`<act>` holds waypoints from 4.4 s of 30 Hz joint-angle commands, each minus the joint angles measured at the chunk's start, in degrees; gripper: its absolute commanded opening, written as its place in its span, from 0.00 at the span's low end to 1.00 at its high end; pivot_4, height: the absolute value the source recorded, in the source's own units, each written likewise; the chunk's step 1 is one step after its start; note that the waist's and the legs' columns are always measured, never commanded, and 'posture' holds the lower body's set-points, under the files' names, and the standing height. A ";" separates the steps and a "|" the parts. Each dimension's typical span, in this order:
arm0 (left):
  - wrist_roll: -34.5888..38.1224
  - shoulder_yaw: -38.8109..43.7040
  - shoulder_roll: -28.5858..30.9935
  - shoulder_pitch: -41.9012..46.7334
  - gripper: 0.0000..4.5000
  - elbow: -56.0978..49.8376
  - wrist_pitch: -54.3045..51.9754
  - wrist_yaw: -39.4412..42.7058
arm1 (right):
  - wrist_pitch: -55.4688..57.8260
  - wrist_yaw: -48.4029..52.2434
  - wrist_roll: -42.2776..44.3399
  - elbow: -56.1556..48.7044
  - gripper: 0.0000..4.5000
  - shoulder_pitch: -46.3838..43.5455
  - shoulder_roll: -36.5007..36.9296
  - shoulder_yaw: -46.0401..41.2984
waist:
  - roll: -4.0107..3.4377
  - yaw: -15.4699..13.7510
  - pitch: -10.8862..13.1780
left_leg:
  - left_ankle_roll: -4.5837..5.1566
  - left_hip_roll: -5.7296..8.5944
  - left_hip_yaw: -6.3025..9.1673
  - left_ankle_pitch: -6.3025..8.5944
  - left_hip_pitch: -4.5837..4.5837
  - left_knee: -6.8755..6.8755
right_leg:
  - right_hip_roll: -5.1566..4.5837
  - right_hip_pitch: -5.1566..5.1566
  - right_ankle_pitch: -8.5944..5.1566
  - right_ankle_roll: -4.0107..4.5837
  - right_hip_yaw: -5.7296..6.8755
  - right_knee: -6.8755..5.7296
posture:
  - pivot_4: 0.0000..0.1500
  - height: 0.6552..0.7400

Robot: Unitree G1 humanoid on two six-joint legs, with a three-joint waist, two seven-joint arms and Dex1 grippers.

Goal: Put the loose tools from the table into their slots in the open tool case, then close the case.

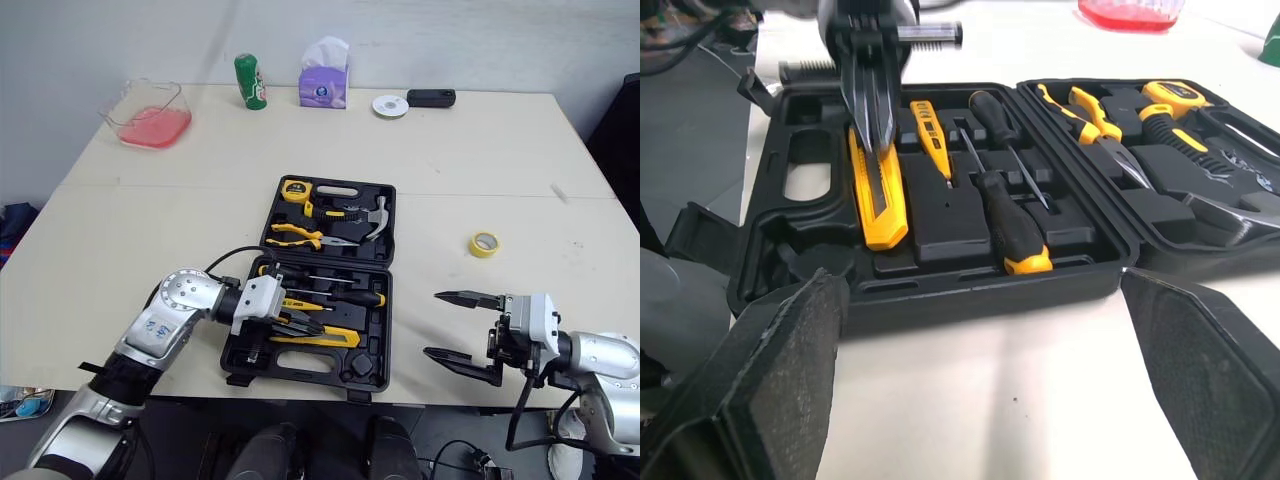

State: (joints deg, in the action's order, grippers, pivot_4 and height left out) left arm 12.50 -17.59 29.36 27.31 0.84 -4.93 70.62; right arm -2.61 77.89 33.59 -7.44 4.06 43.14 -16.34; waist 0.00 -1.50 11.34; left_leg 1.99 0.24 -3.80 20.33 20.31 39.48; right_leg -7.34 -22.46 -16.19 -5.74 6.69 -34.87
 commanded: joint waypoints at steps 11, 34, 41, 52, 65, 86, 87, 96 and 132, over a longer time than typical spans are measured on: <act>-10.33 -6.75 3.05 -3.60 0.01 0.24 -9.38 -6.25 | -0.10 -1.59 1.48 -4.50 1.00 2.26 -0.99 -0.85 | -0.26 0.01 -0.35 | 0.00 -0.01 0.04 0.01 -0.18 0.01 | -0.10 0.20 0.00 0.00 -0.01 -0.01 | 1.00 1.00; 11.62 28.15 14.07 -12.67 0.31 -1.84 1.40 -4.55 | -8.50 -6.18 -2.15 19.34 1.00 0.31 6.91 -20.56 | -0.64 0.46 -0.38 | -0.08 -0.25 0.02 0.28 -0.91 -0.39 | -0.16 0.88 -0.04 0.07 0.02 0.73 | 1.00 1.00; 10.91 46.71 18.94 -20.29 0.99 12.47 8.38 -12.59 | -13.64 -9.96 -5.04 33.25 1.00 -5.44 11.79 -24.41 | -0.74 1.60 -0.31 | 0.00 -0.23 -0.04 0.42 -0.91 -0.38 | -0.25 0.81 -0.03 0.05 -0.05 0.77 | 1.00 1.00; 11.84 57.56 18.91 -31.84 0.99 16.51 9.25 -18.43 | -18.30 -19.52 -9.68 44.28 1.00 -9.36 11.50 -22.59 | -0.80 1.84 -0.28 | -0.28 -0.31 -0.10 0.70 -0.85 -0.50 | -0.26 0.72 -0.06 0.10 -0.04 0.92 | 1.00 1.00; 18.02 51.18 17.40 -30.92 0.99 -1.25 -2.20 -17.55 | -5.67 -22.07 -9.35 31.50 1.00 -11.82 11.67 -15.25 | -0.88 1.88 -0.26 | -0.31 -0.33 -0.13 0.69 -0.69 -0.50 | -0.28 0.47 -0.07 0.11 -0.14 0.78 | 1.00 1.00; 31.57 29.21 13.89 -9.74 0.99 -24.42 -21.29 -15.52 | 23.41 -0.11 -30.21 38.24 1.00 -53.74 19.78 29.98 | -0.89 1.71 -0.25 | -0.06 -0.20 -0.22 0.30 0.21 -0.29 | -0.10 -0.26 -0.03 0.06 -0.03 0.50 | 1.00 1.00; 32.03 28.77 13.72 -9.46 0.99 -24.82 -22.01 -15.54 | 21.97 0.40 -31.67 41.50 1.00 -55.60 18.65 31.04 | -0.87 1.73 -0.24 | -0.05 -0.19 -0.22 0.30 0.21 -0.26 | -0.08 -0.26 -0.03 0.05 -0.02 0.49 | 1.00 1.00; 32.75 28.51 14.04 -12.77 0.99 -29.85 -24.02 -15.43 | 8.94 0.81 -41.68 64.65 1.00 -68.30 10.60 35.51 | -0.86 1.82 -0.23 | -0.08 -0.17 -0.18 0.20 0.23 -0.22 | 0.17 -0.25 -0.01 0.02 -0.03 0.44 | 1.00 1.00; 37.44 30.83 16.96 -12.82 1.00 -29.86 -24.86 -10.90 | -7.78 3.49 -45.89 75.02 0.00 -72.01 2.96 30.61 | -0.86 2.97 -0.22 | -0.18 -0.17 -0.06 0.07 0.21 -0.17 | 0.19 -0.22 -0.02 0.04 -0.02 0.25 | 1.00 1.00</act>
State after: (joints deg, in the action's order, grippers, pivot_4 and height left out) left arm 47.67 11.38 45.22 13.50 -28.39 -29.20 58.68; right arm -7.79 78.60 -14.36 70.65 -67.70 44.75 16.20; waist -0.86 1.48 11.11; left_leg 1.81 0.07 -3.83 20.40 20.54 39.30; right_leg -7.19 -22.69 -16.21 -5.70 6.68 -34.60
